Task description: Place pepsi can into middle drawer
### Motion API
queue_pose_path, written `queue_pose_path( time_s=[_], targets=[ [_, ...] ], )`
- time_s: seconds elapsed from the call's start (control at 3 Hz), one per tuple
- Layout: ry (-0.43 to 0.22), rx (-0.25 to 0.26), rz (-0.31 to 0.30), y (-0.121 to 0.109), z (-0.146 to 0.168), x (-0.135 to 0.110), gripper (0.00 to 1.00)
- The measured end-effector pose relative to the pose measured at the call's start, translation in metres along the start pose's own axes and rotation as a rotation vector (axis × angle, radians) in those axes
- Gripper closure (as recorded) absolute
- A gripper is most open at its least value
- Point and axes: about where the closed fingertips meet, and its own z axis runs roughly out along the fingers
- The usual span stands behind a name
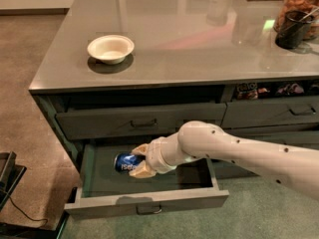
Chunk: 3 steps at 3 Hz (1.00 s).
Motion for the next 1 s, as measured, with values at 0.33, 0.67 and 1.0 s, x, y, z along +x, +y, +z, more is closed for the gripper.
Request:
queue_pose_path(
  time_s=[0.33, 0.67, 1.0],
  targets=[
    [0.032, -0.010, -0.077, -0.004, 0.017, 0.014, 1.00],
    [0.056, -0.003, -0.175, -0.019, 0.041, 0.038, 1.00],
    [0.062, 0.000, -0.240, -0.038, 0.066, 0.066, 1.00]
  ],
)
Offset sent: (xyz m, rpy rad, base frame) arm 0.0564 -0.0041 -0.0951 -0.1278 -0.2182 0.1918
